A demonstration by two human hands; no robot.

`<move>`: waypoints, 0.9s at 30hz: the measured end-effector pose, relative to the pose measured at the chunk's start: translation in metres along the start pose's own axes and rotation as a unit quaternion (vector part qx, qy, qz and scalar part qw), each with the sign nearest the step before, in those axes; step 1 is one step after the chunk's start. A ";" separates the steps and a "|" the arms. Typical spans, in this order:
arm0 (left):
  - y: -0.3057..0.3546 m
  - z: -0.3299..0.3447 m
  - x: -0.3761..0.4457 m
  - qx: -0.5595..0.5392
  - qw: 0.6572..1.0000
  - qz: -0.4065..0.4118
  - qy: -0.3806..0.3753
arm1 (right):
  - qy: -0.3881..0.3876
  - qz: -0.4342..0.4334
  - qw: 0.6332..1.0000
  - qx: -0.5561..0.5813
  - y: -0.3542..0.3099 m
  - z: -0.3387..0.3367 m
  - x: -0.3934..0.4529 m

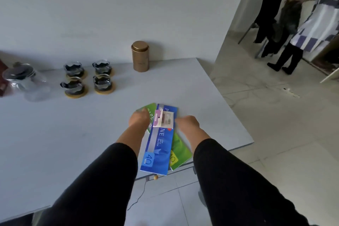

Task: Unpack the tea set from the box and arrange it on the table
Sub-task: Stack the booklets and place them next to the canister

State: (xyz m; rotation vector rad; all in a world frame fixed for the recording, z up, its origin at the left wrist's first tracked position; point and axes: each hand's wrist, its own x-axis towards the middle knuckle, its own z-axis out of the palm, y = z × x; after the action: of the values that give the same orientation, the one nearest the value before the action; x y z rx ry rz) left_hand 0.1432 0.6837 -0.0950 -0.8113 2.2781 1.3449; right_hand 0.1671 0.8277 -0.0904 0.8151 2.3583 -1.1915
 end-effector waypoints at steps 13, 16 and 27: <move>-0.024 0.028 0.035 0.021 0.996 -0.048 -0.072 | 0.005 0.076 0.996 -0.043 -0.004 0.050 0.055; -0.022 0.031 0.045 0.018 0.997 -0.049 -0.058 | 0.013 0.084 0.994 -0.062 -0.003 0.059 0.069; -0.015 0.027 0.060 0.058 0.996 -0.010 -0.065 | 0.019 0.008 0.998 -0.067 -0.001 0.059 0.092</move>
State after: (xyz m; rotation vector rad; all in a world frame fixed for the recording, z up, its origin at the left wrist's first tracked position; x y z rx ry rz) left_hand 0.1074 0.6848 -0.1529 -0.6863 2.2177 1.2062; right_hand 0.1006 0.8092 -0.1752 0.8177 2.4275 -1.0081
